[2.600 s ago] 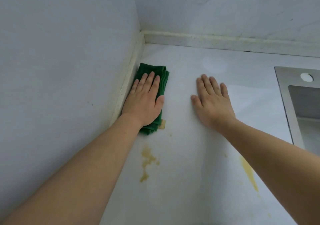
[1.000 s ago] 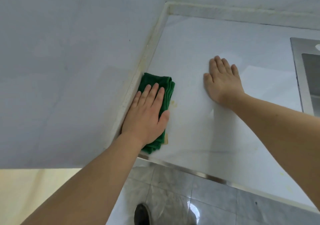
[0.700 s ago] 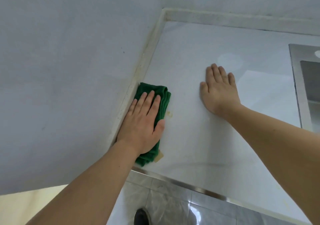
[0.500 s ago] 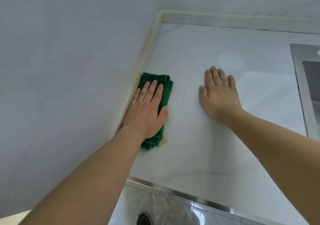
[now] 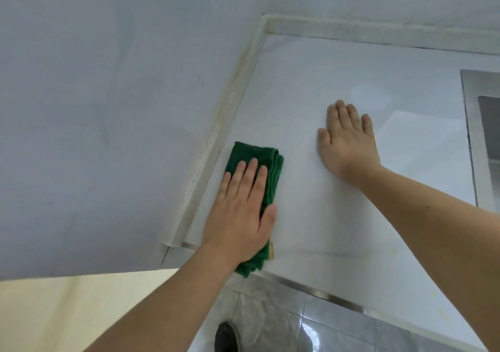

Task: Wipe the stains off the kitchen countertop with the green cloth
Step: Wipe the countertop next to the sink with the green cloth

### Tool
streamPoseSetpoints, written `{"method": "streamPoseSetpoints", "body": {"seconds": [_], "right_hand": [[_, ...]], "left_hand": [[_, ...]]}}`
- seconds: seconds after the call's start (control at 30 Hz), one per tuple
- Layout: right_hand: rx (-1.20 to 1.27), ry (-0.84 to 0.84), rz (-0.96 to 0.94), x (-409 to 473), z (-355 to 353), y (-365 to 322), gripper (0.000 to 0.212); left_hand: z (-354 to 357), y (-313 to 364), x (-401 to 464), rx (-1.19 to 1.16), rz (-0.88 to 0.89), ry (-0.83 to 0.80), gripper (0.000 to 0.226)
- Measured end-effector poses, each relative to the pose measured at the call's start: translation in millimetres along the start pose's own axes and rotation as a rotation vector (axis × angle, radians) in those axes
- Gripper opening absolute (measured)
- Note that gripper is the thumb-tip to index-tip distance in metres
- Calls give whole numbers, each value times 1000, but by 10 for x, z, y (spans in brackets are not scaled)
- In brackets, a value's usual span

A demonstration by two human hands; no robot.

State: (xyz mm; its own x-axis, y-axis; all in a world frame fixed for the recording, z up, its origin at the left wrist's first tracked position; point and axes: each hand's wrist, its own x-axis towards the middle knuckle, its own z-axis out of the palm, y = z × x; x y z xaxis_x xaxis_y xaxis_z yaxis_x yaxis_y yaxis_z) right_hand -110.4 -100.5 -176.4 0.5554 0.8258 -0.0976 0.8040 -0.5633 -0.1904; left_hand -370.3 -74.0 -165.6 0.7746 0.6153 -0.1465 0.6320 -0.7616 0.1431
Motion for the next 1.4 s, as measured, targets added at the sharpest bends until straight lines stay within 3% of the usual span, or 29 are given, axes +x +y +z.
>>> {"method": "streamPoseSetpoints", "body": {"seconds": [0.17,0.53,0.63,0.83,0.93,1.17,1.23,1.33,1.4], "right_hand": [[8,10,2,20,19,0,62],[-7,25,-2,35,69,37,62],[-8,10,-9,41,50,46,63],[-10,-14,-20,11,1,20,63],[7,0,-22,3,-5,17,63],[172,-52,-30,103,-127,100,60],[211,11,-87,138,-267,294,59],[66,105,-71,131,-389,780,63],[-28,41,19,92,-344,1077,60]], "left_hand": [[-37,-35,287,11,-6,16,72],[-294,-69,2179,37,-12,67,65],[-263,-7,1971,22,-31,75,65],[-32,392,455,-21,-63,30,68],[37,489,108,-30,-88,27,69],[-33,471,831,6,-142,70,73],[-59,446,1127,5,-158,91,72],[-75,414,1376,17,-158,110,71],[-74,396,1480,16,-152,110,70]]}}
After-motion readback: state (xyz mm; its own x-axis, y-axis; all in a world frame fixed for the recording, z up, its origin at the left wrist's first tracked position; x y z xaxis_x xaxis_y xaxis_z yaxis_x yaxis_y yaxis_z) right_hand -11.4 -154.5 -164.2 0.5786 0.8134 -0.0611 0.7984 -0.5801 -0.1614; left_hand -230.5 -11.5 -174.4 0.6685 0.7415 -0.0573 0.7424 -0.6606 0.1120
